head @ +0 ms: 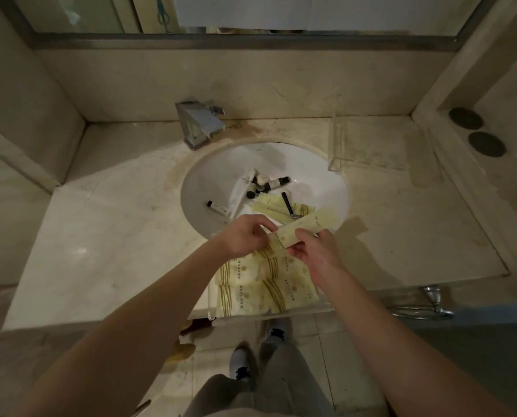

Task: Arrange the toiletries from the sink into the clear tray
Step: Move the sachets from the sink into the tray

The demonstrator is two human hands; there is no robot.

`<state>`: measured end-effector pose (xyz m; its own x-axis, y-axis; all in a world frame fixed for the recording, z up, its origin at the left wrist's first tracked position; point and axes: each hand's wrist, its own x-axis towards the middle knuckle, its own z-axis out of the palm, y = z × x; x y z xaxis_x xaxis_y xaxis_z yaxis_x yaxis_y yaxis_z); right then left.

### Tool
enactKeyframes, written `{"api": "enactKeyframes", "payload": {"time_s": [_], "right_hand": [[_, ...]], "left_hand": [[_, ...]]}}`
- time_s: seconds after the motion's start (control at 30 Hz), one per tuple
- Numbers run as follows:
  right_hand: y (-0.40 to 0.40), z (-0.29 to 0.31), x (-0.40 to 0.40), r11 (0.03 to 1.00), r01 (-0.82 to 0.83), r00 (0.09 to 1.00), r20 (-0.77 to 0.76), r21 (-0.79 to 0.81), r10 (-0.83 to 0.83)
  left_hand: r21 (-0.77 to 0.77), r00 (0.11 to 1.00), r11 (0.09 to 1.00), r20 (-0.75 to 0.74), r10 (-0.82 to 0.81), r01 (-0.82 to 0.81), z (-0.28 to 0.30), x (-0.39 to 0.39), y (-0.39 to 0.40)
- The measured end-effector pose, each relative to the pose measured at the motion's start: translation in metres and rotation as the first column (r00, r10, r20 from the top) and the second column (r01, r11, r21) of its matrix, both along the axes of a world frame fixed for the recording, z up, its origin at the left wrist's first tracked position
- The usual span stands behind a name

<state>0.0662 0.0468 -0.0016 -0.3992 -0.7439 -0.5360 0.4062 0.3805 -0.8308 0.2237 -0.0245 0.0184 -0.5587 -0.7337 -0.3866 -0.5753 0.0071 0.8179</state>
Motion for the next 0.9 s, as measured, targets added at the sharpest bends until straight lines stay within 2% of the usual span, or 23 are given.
{"api": "enactKeyframes", "payload": {"time_s": [0.1,0.17,0.23,0.3,0.4,0.5,0.6,0.73,0.83,0.9], "right_hand": [[0.002,0.003,-0.003,0.999,-0.041,0.999,-0.005,0.006,0.041],[0.004,0.004,-0.008,0.999,-0.026,0.998,-0.061,0.020,0.027],[0.007,0.004,-0.013,0.997,-0.052,0.981,-0.184,0.061,0.063],[0.010,0.004,-0.017,0.978,-0.163,0.923,-0.331,0.128,0.197],[0.015,0.005,-0.019,0.880,-0.395,0.756,-0.452,0.264,0.474],[0.019,0.006,-0.020,0.743,-0.561,0.575,-0.474,0.366,0.667],[0.023,0.005,-0.020,0.619,-0.643,0.431,-0.456,0.450,0.779],[0.028,0.005,-0.018,0.404,-0.726,0.195,-0.396,0.557,0.897],[0.029,0.001,-0.014,0.255,-0.730,0.024,-0.348,0.635,0.937],[0.029,-0.003,-0.010,0.194,-0.707,-0.055,-0.327,0.680,0.943]], "left_hand": [[0.027,1.000,1.000,-0.018,-0.003,0.003,0.005,0.007,-0.004],[0.077,1.000,0.997,0.009,-0.026,0.026,0.007,0.014,-0.006],[0.111,0.996,0.992,0.054,-0.072,0.066,0.007,0.021,-0.007],[0.108,0.980,0.987,0.143,-0.137,0.122,0.008,0.028,-0.009],[0.139,0.939,0.972,0.266,-0.220,0.188,0.006,0.034,-0.008],[0.162,0.868,0.951,0.390,-0.307,0.264,0.002,0.036,-0.003],[0.191,0.797,0.919,0.457,-0.395,0.346,-0.002,0.035,0.005],[0.239,0.711,0.879,0.520,-0.474,0.411,-0.005,0.037,0.013],[0.251,0.685,0.874,0.545,-0.483,0.416,-0.007,0.036,0.017],[0.242,0.680,0.871,0.548,-0.487,0.428,-0.006,0.036,0.019]]}}
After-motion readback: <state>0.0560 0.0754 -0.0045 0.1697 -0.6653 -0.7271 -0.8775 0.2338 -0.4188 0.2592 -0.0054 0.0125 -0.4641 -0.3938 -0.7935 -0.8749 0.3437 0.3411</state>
